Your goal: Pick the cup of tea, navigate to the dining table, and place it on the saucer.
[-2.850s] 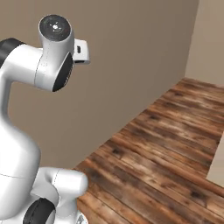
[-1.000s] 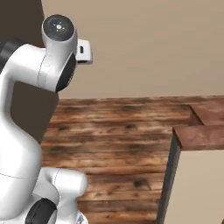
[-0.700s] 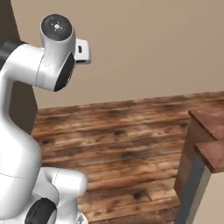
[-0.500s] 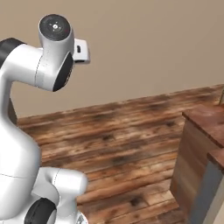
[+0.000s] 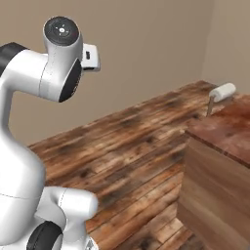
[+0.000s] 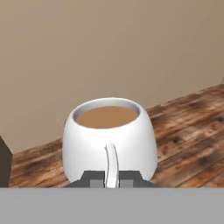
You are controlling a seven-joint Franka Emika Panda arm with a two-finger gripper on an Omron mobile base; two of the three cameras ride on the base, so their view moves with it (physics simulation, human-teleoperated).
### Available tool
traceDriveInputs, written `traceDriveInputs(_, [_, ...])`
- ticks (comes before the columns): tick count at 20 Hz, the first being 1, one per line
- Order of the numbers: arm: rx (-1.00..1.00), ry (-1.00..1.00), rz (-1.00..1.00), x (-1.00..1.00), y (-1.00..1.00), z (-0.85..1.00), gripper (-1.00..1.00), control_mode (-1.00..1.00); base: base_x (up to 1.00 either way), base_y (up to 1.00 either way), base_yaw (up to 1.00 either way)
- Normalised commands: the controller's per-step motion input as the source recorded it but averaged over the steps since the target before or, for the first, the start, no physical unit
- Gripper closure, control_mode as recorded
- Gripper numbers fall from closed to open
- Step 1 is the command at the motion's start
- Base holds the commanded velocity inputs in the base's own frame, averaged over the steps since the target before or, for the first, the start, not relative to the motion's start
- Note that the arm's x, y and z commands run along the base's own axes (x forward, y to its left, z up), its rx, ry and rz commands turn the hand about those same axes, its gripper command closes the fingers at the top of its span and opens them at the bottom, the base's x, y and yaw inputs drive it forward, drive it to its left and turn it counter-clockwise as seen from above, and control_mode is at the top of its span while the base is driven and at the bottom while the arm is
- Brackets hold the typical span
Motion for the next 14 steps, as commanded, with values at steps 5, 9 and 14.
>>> traceDriveInputs(5, [0.0,0.0,0.0,0.0,0.0,0.0,1.0,1.0,1.0,0.89,-0.6])
traceDriveInputs(9, [0.0,0.0,0.0,0.0,0.0,0.0,1.0,1.0,1.0,0.89,-0.59])
traceDriveInputs(14, [0.0,0.0,0.0,0.0,0.0,0.0,1.0,1.0,1.0,0.88,-0.54])
